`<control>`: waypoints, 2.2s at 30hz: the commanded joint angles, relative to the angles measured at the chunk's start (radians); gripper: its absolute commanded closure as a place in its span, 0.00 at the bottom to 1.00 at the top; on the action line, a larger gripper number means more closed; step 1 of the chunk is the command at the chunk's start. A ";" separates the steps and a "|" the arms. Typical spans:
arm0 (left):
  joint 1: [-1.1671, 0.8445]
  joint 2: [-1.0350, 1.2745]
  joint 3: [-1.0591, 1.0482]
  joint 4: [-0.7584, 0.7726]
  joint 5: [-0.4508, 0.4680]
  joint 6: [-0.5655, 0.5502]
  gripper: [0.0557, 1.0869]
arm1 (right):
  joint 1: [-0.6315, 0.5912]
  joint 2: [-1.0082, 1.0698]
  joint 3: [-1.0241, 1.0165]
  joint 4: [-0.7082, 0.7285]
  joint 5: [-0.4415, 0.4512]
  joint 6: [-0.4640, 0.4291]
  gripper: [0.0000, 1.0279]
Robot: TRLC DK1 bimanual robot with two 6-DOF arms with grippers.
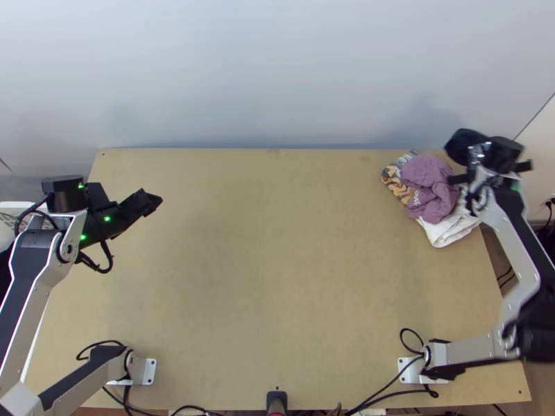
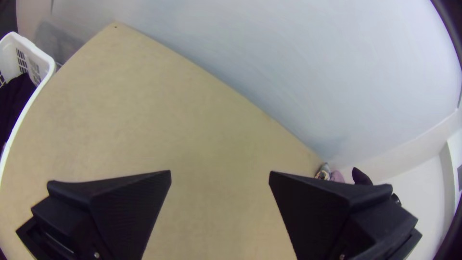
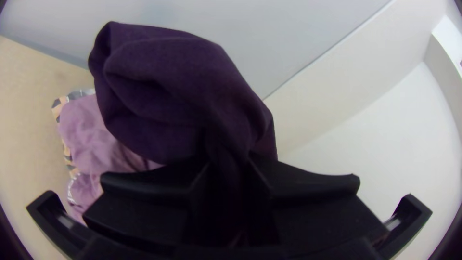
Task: Fold the t-shirt
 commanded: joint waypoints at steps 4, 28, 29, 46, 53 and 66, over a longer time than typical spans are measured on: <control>0.022 -0.020 -0.018 -0.011 0.002 0.004 0.04 | 0.164 0.229 0.037 0.016 0.049 0.139 0.97; 0.016 -0.026 -0.004 -0.006 0.002 -0.029 0.04 | 0.219 -0.018 0.148 -0.460 -0.060 0.420 0.04; 0.014 -0.026 -0.001 -0.006 0.002 -0.030 0.04 | 0.231 -0.047 0.157 -0.474 -0.064 0.437 0.04; 0.014 -0.278 -0.208 0.144 -0.388 0.278 0.04 | 0.576 -0.661 -0.433 -0.102 -0.023 0.565 0.04; 0.022 -0.502 -0.519 0.287 -0.478 0.361 0.04 | 0.603 -0.960 -0.940 0.376 -0.049 0.478 0.04; 0.069 -0.516 -0.871 0.664 -0.522 0.409 0.04 | 0.575 -1.413 -1.242 0.214 -0.050 0.486 0.04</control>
